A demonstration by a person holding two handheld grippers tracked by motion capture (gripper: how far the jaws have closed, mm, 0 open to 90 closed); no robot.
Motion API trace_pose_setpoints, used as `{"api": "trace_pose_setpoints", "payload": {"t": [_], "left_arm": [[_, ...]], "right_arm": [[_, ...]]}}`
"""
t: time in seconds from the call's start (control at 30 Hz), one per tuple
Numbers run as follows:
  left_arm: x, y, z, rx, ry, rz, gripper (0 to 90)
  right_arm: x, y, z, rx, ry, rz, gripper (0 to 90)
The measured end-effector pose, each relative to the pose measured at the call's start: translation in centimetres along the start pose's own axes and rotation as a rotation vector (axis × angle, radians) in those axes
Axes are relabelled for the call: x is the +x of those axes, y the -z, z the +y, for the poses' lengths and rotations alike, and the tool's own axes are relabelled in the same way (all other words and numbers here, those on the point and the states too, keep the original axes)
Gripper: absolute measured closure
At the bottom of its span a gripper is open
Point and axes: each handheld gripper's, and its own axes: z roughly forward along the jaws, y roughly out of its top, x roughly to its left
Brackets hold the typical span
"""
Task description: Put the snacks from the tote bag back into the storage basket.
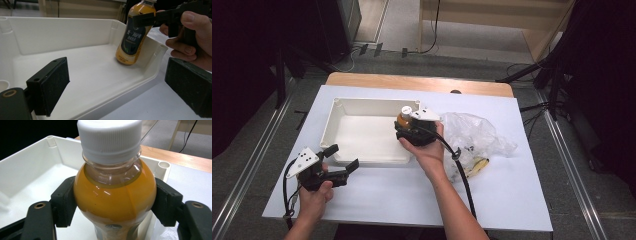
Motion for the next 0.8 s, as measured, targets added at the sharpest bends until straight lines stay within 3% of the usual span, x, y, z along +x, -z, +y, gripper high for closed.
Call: {"api": "trace_pose_setpoints", "payload": {"t": [0.43,0.73,0.8], "left_arm": [[0.09,0.01,-0.02,0.003,-0.003,0.002,5.3],[0.07,0.01,-0.02,0.003,-0.002,0.001,5.3],[0.06,0.01,-0.02,0.003,-0.001,0.001,5.3]], "right_arm": [[-0.11,-0.53,-0.3,0.028,-0.004,-0.009,30.5],[-0.14,-0.44,-0.34,0.022,-0.008,-0.018,30.1],[-0.1,-0.11,-0.12,-0.005,-0.012,-0.025,29.3]]}}
